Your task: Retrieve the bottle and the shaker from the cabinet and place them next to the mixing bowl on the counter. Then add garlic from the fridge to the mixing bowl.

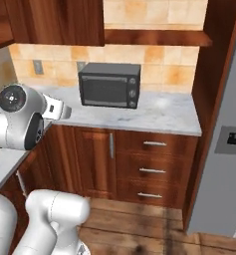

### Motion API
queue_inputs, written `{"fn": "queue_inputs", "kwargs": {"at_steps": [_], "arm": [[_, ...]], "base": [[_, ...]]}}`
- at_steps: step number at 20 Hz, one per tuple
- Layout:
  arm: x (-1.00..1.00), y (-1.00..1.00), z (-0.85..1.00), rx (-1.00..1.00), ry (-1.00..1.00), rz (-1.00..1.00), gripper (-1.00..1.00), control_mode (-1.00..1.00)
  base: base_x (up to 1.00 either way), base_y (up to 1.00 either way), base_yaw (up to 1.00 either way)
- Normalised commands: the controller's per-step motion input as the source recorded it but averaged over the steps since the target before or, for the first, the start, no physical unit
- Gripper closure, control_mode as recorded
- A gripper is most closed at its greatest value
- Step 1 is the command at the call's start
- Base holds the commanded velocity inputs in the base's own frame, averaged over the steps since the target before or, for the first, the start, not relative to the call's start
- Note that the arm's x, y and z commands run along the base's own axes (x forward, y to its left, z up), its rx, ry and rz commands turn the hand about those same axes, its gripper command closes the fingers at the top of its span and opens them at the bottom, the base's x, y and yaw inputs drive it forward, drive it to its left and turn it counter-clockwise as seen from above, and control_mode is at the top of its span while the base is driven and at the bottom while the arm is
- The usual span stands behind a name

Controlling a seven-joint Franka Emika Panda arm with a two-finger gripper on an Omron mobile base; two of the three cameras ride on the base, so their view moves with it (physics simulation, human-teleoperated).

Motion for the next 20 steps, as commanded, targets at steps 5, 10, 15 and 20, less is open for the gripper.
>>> {"fn": "queue_inputs", "kwargs": {"at_steps": [5,10,15,20], "arm": [[0.00,0.00,0.00,0.00,0.00,0.00,1.00,1.00],[0.00,0.00,0.00,0.00,0.00,0.00,1.00,1.00],[0.00,0.00,0.00,0.00,0.00,0.00,1.00,1.00],[0.00,0.00,0.00,0.00,0.00,0.00,1.00,1.00]], "base": [[0.05,-0.51,0.30],[0.15,-0.78,0.29],[0.20,-0.59,0.31],[0.23,-0.27,0.41]]}}
